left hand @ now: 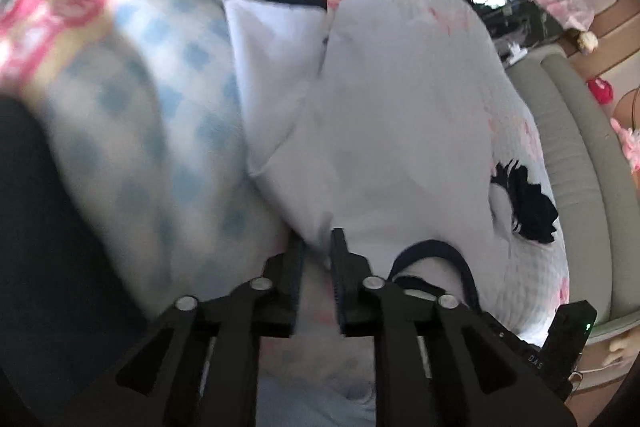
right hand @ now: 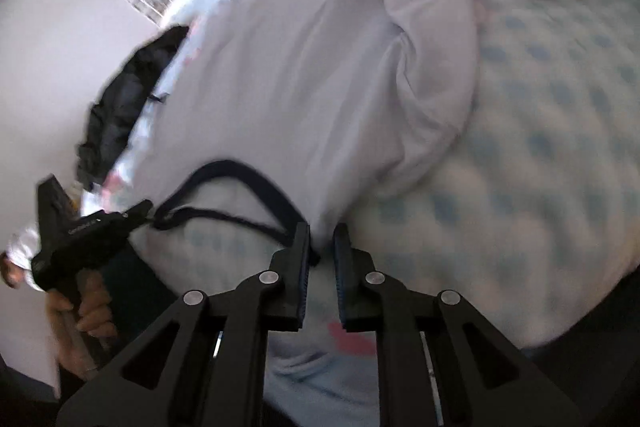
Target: Fold clothes
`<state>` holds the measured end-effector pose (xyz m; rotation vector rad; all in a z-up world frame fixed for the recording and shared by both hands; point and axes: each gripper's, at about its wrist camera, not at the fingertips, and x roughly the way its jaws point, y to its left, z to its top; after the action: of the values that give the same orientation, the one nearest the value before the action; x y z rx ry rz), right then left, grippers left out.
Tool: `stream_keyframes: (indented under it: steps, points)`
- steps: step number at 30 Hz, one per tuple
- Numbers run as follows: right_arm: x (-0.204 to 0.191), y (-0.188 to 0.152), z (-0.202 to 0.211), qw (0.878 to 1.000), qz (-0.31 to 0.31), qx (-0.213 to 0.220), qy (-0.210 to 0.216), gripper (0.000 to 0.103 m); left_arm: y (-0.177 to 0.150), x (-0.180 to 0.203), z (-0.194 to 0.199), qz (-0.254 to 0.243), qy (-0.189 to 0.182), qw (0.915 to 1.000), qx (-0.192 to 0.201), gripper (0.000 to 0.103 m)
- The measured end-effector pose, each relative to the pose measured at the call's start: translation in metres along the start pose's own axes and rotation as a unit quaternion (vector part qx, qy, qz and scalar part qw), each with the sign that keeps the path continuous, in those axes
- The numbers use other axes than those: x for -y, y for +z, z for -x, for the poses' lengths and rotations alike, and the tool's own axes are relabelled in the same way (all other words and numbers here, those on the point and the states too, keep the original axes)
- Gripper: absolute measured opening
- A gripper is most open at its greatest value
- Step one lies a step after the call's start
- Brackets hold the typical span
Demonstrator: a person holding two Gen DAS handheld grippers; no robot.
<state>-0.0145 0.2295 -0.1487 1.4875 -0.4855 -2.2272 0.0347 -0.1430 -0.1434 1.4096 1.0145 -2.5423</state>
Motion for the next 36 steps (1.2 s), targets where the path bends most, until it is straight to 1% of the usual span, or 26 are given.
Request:
stream_keyframes:
  steps: [1,4,6,7,8,9,10,12,14,15,16,18,20,22,23,25,27,28,29,30,32,33,34,36]
  points:
    - [0.000,0.002,0.007,1.000,0.004,0.009,-0.003,0.013,0.000,0.004,0.009,-0.006,-0.001,0.9999,0.016,0.033]
    - [-0.001,0.015,0.028,0.999,0.011,0.049,-0.019,0.014,0.003,0.027,0.025,-0.058,-0.021,0.9965,0.055,0.033]
    - [0.002,0.031,0.037,0.996,-0.001,0.083,-0.036,0.020,0.008,0.046,0.020,-0.100,-0.024,0.9923,0.069,0.033]
    - [0.003,0.039,0.031,0.994,-0.014,0.089,-0.065,0.024,0.012,0.055,0.007,-0.112,-0.027,0.9915,0.061,0.033]
    - [0.002,0.048,0.020,0.992,-0.019,0.080,-0.094,0.026,0.014,0.061,-0.005,-0.116,-0.031,0.9916,0.048,0.033]
    - [0.000,0.054,0.006,0.993,-0.011,0.066,-0.102,0.026,0.017,0.066,-0.021,-0.120,-0.037,0.9917,0.029,0.033]
    - [-0.002,0.057,-0.006,0.993,-0.004,0.054,-0.100,0.026,0.016,0.069,-0.035,-0.123,-0.037,0.9916,0.010,0.033]
    - [-0.002,0.058,-0.020,0.994,0.002,0.035,-0.104,0.026,0.004,0.067,-0.056,-0.128,-0.019,0.9911,-0.033,0.033]
    - [0.005,0.047,-0.024,0.993,0.002,0.028,-0.113,0.025,-0.013,0.057,-0.067,-0.136,0.001,0.9889,-0.060,0.032]
    - [0.008,0.042,-0.026,0.993,0.002,0.025,-0.117,0.022,-0.021,0.051,-0.067,-0.141,0.009,0.9877,-0.068,0.029]
    - [0.011,0.035,-0.026,0.992,0.002,0.021,-0.120,0.022,-0.026,0.047,-0.064,-0.137,0.008,0.9877,-0.074,0.028]
    - [0.019,0.020,-0.022,0.992,-0.001,0.015,-0.124,0.019,-0.031,0.044,-0.056,-0.133,0.004,0.9878,-0.080,0.028]
    - [0.015,0.008,-0.020,0.990,0.010,0.004,-0.139,0.019,-0.033,0.048,-0.046,-0.139,0.003,0.9871,-0.080,0.028]
    - [0.005,0.001,-0.015,0.987,0.037,-0.002,-0.158,0.019,-0.033,0.057,-0.033,-0.151,-0.013,0.9864,-0.063,0.028]
    - [0.004,0.001,-0.011,0.987,0.039,0.003,-0.157,0.019,-0.034,0.061,-0.026,-0.159,-0.025,0.9857,-0.052,0.028]
    - [0.007,0.007,0.003,0.991,0.021,0.023,-0.131,0.020,-0.033,0.075,-0.013,-0.181,-0.050,0.9819,-0.025,0.029]
    - [0.014,0.017,0.016,0.992,0.004,0.047,-0.116,0.021,-0.033,0.090,-0.013,-0.206,-0.071,0.9758,-0.020,0.029]
    - [0.018,0.022,0.022,0.992,-0.004,0.059,-0.112,0.022,-0.032,0.099,-0.017,-0.215,-0.078,0.9731,-0.024,0.029]
    - [0.022,0.028,0.026,0.991,-0.009,0.067,-0.115,0.022,-0.035,0.107,-0.023,-0.223,-0.089,0.9701,-0.036,0.029]
    - [0.026,0.033,0.027,0.990,-0.013,0.066,-0.123,0.022,-0.039,0.115,-0.029,-0.230,-0.100,0.9668,-0.050,0.029]
    - [0.032,0.039,0.023,0.991,-0.025,0.054,-0.123,0.022,-0.046,0.130,-0.047,-0.224,-0.138,0.9603,-0.092,0.030]
    - [0.034,0.041,0.020,0.992,-0.032,0.048,-0.110,0.024,-0.049,0.138,-0.057,-0.217,-0.160,0.9561,-0.115,0.034]
    - [0.036,0.043,0.016,0.993,-0.037,0.042,-0.100,0.025,-0.054,0.146,-0.067,-0.212,-0.174,0.9529,-0.130,0.039]
    - [0.033,0.045,0.006,0.994,-0.042,0.036,-0.099,0.031,-0.064,0.160,-0.088,-0.202,-0.198,0.9461,-0.157,0.041]
